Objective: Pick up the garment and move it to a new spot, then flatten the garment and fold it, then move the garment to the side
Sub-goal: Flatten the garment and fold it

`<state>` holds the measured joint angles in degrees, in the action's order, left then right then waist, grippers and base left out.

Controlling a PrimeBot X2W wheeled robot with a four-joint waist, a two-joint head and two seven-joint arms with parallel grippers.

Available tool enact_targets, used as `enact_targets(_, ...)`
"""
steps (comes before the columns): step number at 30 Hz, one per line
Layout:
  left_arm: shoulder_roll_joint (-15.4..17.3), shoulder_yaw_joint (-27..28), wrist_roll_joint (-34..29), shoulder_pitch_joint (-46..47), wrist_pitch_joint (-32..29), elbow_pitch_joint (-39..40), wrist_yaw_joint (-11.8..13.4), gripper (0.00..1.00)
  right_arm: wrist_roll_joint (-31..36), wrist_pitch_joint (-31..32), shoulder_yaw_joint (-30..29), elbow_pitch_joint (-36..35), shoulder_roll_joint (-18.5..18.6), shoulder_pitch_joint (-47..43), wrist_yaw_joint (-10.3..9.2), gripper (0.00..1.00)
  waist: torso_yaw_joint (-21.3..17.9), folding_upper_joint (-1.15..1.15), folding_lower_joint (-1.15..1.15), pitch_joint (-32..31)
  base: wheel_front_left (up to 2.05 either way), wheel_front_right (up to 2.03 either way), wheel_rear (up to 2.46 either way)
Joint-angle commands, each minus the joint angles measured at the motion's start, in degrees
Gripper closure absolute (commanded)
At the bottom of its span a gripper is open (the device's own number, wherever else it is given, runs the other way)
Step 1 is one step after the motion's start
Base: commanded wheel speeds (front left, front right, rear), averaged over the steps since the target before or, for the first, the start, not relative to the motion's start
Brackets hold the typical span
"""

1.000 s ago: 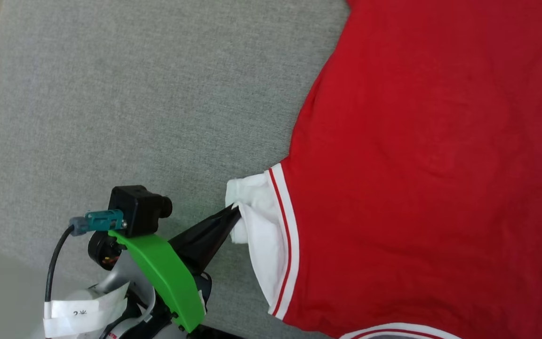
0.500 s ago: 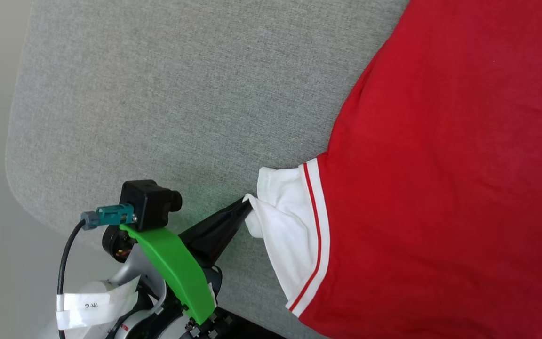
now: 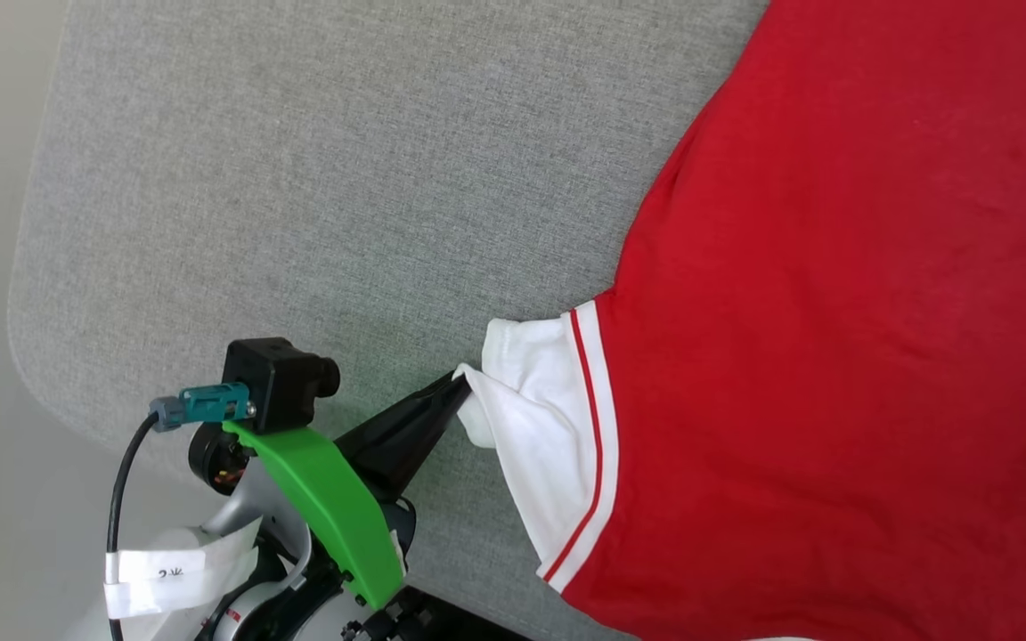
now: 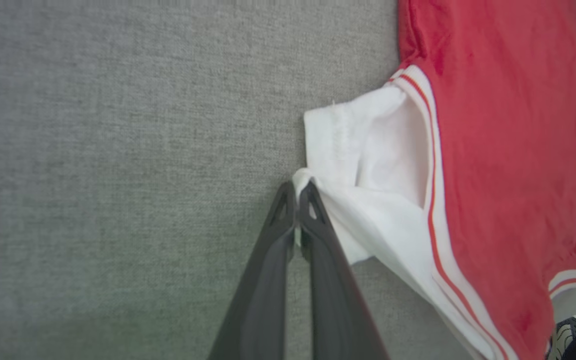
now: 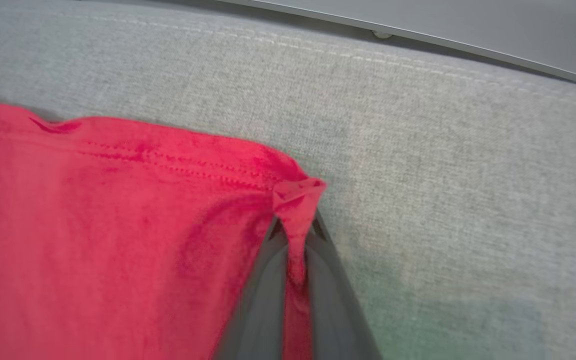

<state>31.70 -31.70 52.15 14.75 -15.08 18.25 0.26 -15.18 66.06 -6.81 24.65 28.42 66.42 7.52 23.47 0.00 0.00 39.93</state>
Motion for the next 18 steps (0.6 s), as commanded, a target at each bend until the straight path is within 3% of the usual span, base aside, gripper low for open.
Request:
enact_targets(1,0.21,0.25,-0.27,1.08,0.29,0.01,0.26,1.00,-0.37,0.71,0.52,1.44,-0.23,-3.97,-0.03,1.00,-0.84,0.00,0.00,-1.19,0.00,0.00,0.00)
enact_targets(18,1.79,0.61,0.07,-0.81,-0.99,0.94,2.57,1.00,-5.03,-1.95,0.42,0.84,-0.48,-18.64,-0.03,1.00,-6.00,0.00,0.00,-11.77,0.00,0.00,0.00)
